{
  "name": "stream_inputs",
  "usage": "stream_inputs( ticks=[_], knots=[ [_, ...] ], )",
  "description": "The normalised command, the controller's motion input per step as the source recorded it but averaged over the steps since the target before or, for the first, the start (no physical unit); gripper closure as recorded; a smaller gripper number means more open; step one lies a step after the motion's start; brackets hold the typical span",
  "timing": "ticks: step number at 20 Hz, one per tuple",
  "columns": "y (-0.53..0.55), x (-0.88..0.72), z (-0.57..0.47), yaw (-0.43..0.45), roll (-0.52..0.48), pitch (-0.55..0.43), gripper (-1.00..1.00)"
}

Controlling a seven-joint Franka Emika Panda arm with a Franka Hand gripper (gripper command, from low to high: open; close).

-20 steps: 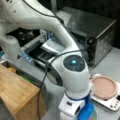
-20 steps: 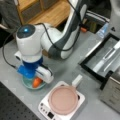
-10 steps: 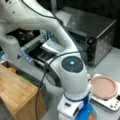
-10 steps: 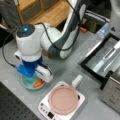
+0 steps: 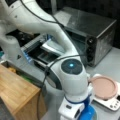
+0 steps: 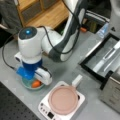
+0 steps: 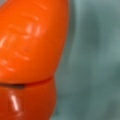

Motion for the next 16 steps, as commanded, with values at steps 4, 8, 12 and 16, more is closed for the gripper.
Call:
stream_inputs(
  ticks=[4, 8, 12, 16],
  knots=[
    [-0.09, -0.05, -0.26, 0.096, 0.086, -0.092, -1.0],
    [-0.11, -0.04, -0.3, 0.1, 0.101, -0.072, 1.0],
    [-0.12, -0.03, -0.31, 0.091, 0.116, -0.041, 1.0],
    [-0.12, -0.02, -0.33, 0.078, 0.121, -0.03, 1.0]
  ],
)
